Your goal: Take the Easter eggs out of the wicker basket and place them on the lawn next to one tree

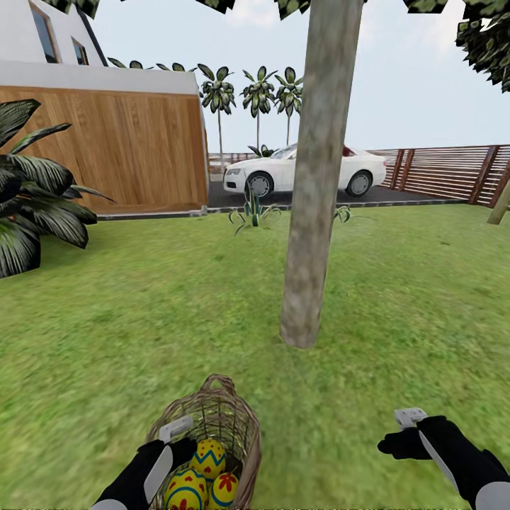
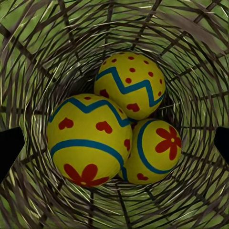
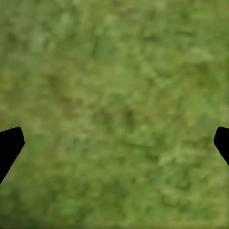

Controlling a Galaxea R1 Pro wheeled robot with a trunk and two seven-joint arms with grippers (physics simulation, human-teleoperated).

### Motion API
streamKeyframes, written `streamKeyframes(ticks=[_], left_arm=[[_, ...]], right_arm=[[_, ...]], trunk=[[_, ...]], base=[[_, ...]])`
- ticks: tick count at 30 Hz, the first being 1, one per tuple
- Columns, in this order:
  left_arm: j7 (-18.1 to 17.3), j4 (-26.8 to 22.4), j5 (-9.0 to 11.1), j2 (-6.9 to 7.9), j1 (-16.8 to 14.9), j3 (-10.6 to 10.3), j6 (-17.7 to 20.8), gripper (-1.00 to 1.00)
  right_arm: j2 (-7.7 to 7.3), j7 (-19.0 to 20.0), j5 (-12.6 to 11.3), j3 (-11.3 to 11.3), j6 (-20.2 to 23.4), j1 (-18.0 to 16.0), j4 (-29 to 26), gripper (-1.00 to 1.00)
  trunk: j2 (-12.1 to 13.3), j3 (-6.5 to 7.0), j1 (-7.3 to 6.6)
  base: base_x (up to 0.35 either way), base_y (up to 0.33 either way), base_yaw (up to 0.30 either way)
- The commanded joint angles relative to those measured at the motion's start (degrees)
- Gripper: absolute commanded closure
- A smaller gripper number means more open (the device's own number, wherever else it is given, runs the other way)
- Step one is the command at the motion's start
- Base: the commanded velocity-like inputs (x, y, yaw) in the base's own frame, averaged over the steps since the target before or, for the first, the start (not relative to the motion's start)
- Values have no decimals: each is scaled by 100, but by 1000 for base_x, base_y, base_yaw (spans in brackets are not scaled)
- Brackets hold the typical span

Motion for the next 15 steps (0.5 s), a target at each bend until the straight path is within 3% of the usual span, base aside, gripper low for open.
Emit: streamKeyframes(ticks=[1,9,15], left_arm=[[31,-13,61,-6,-1,16,26,-100],[6,-30,69,1,-1,33,2,-100],[22,-35,55,197,43,-10,-142,-100]], right_arm=[[-8,0,-19,27,25,-3,-8,-100],[-24,11,-36,10,-33,-3,-17,-100],[-192,5,-14,47,40,-108,177,-100]], trunk=[[-44,-24,22],[-165,-78,88],[-165,-78,88]], base=[[0,0,0],[0,0,0],[0,0,0]])
